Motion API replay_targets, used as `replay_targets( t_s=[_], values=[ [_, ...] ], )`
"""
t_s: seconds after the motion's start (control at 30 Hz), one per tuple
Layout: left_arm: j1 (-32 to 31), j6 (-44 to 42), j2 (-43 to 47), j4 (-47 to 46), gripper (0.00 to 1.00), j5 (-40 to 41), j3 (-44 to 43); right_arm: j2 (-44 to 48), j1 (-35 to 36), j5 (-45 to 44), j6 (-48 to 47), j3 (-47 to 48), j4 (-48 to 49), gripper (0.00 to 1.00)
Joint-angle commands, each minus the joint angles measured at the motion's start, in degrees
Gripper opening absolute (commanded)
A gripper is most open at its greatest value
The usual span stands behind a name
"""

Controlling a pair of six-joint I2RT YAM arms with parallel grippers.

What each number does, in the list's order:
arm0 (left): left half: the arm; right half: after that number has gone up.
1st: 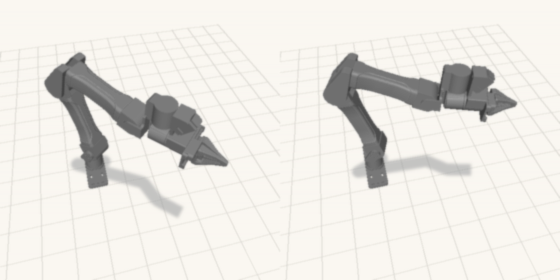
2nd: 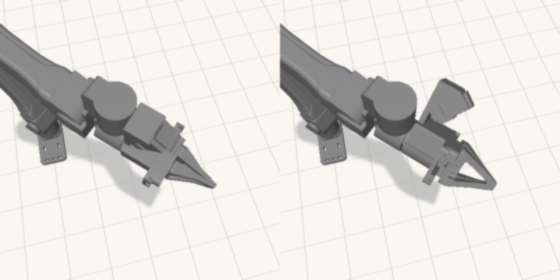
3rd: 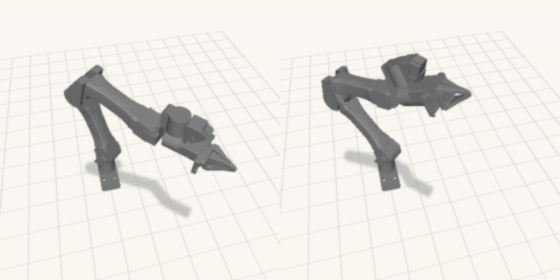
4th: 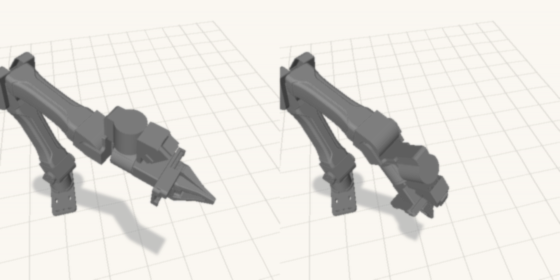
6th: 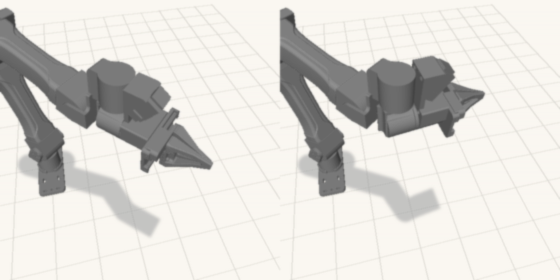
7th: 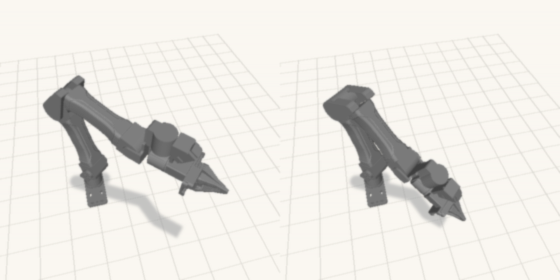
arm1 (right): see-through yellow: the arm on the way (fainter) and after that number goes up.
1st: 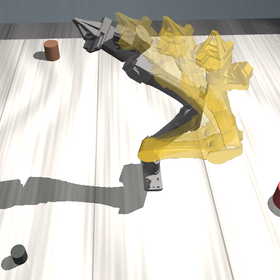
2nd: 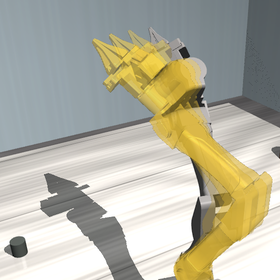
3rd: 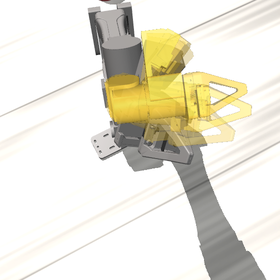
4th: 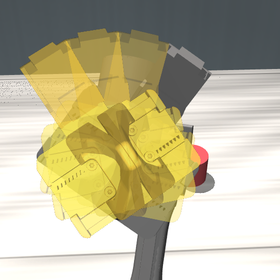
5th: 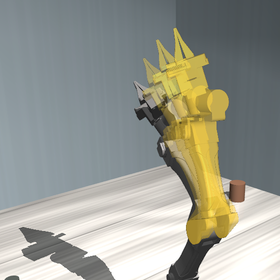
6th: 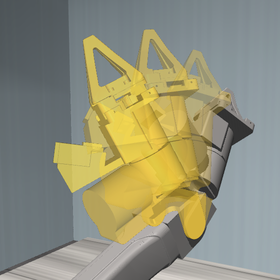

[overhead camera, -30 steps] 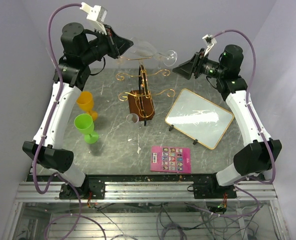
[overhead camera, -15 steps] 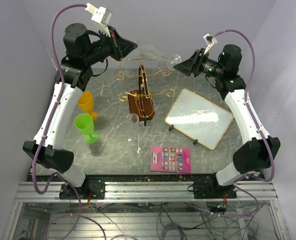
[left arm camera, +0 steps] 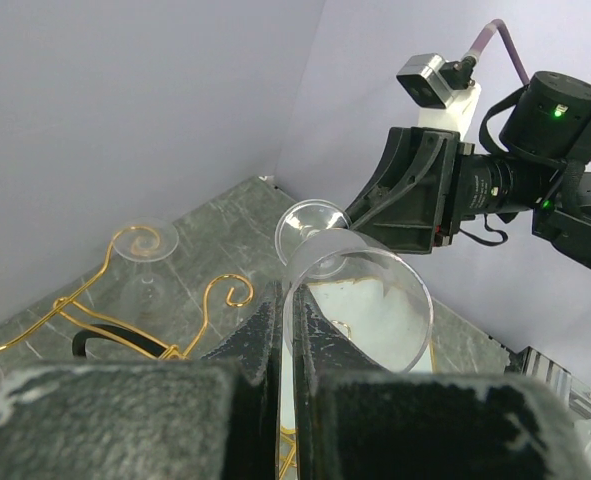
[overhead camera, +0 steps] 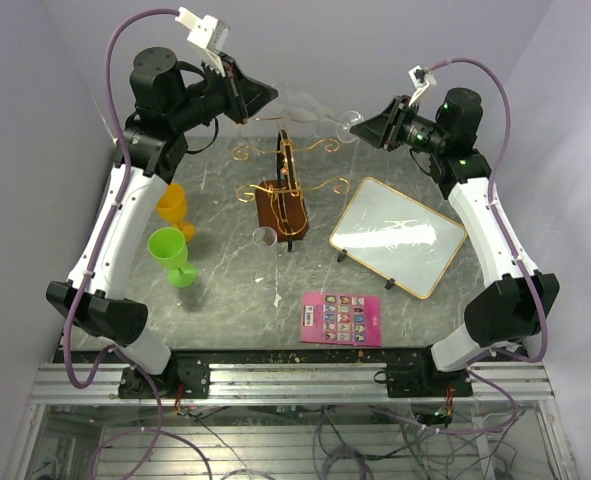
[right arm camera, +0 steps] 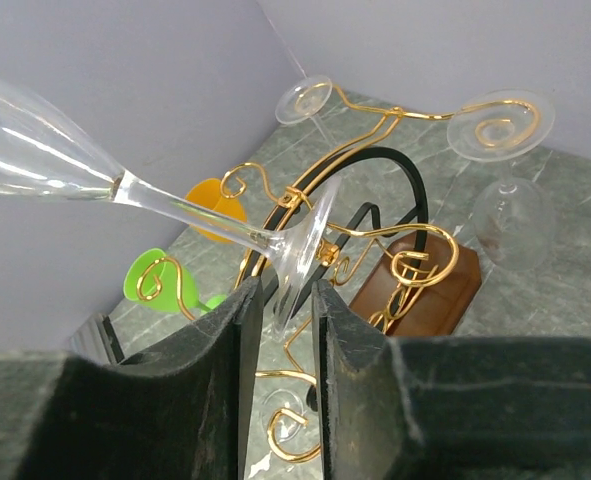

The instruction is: Place the wine glass upside down on the wine glass rack

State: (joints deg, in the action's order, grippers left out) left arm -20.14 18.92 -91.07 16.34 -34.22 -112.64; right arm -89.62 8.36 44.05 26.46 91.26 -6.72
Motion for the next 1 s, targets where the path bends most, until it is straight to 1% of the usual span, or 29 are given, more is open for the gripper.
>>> replay_targets(
  t_s=[0.0, 0.2, 0.3, 0.33, 0.43, 0.53, 0.8, 0.97],
  values=[
    [-0.9, -1.0, 1.0, -1.3, 0.07, -1.5, -0.5, -0.6, 0.1, -1.4, 1.2, 1.7, 0.9, 0.25],
    [-1.4, -2.3, 0.9, -0.9, 0.07, -2.0, -0.2, -0.9, 0.0, -2.5, 1.6, 1.6, 0.6, 0.14],
    [-1.7, -3.4, 0.9, -1.0, 0.07, -2.6, 0.2, -0.9, -0.1, -3.4, 1.4, 1.8, 0.2, 0.06],
    [-1.8, -3.7, 0.9, -0.8, 0.07, -2.5, 0.4, -0.9, -0.1, -3.7, 1.3, 1.9, -0.2, 0.00],
    [-1.8, -4.2, 1.0, -0.6, 0.07, -2.1, 0.8, -0.9, -0.3, -4.8, 0.8, 2.1, -0.9, 0.00],
    [-1.8, -5.0, 1.2, -0.2, 0.16, -2.2, 1.0, -0.9, -0.7, -5.6, 0.6, 2.2, -1.4, 0.00],
    [-1.8, -7.7, 2.3, 2.1, 0.47, -1.5, 2.1, -0.1, -3.7, -6.5, -0.6, 2.2, -1.7, 0.00],
    [-1.8, -12.4, 3.4, 5.6, 0.61, 0.8, 2.6, 0.9, -6.0, -10.3, -7.6, 3.2, -3.9, 0.00]
  ],
)
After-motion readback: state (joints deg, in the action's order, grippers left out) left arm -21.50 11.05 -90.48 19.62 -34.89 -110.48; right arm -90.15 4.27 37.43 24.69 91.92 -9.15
